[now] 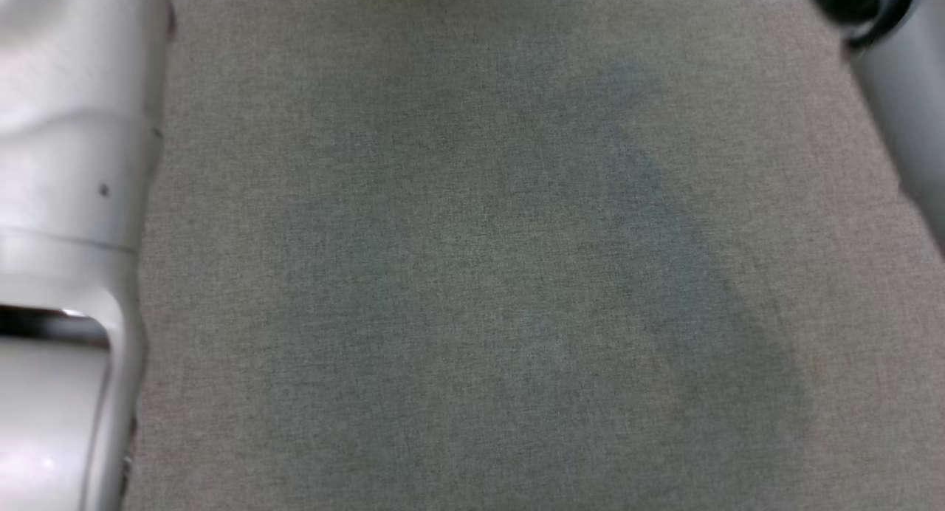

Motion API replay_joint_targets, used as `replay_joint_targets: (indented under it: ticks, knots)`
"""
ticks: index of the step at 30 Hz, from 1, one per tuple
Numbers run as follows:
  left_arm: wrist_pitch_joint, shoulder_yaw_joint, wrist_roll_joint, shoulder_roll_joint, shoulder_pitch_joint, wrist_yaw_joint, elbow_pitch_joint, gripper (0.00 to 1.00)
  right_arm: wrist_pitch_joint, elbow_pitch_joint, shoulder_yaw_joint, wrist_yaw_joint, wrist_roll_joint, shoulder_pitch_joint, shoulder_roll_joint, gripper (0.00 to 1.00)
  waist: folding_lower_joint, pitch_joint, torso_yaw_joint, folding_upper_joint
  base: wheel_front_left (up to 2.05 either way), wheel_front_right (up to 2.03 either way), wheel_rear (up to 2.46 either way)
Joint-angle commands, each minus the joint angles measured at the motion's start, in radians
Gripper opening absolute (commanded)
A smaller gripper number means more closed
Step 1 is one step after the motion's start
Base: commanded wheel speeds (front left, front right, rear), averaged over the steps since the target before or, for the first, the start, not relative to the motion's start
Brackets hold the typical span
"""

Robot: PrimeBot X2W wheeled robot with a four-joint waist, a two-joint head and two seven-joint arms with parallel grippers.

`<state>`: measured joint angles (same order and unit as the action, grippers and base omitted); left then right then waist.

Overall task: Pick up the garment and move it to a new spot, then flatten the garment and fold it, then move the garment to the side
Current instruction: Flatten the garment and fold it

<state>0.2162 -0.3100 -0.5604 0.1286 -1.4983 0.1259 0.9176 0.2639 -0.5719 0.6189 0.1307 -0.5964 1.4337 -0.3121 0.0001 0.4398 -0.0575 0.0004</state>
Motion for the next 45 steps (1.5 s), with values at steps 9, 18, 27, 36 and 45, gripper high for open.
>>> replay_joint_targets:
  ticks: [9,18,27,36,45]
  knots:
    - [0.05,0.009,-0.09,0.039,0.45,0.005,-0.067,0.0,0.001,0.126,0.078,0.0,-0.021,-0.432,-0.006,0.0,-0.0001,-0.042,0.001,-0.0004,0.0,0.0,0.0]
    - [0.049,0.182,-0.066,-0.013,1.025,-0.016,-0.3,0.0,0.001,0.306,0.118,0.0,-0.062,-0.92,-0.051,0.0,-0.0001,-0.163,0.011,-0.0004,0.0,0.0,0.0]
    - [0.049,0.214,-0.068,-0.064,1.423,-0.05,-0.46,0.0,0.001,0.39,0.162,0.0,-0.061,-1.254,-0.098,0.0,-0.0001,-0.268,-0.004,-0.0004,0.0,0.0,0.0]
    - [0.049,0.205,-0.059,-0.066,1.545,-0.073,-0.574,0.0,0.001,0.445,0.12,0.0,-0.025,-1.388,-0.081,0.0,-0.0001,-0.296,-0.017,-0.0004,0.0,0.0,0.0]
    - [-0.058,0.173,-0.001,0.028,1.366,-0.076,-0.64,0.0,0.001,0.457,0.034,0.0,0.023,-1.252,-0.015,0.0,-0.0001,-0.236,-0.094,-0.0004,0.0,0.0,0.0]
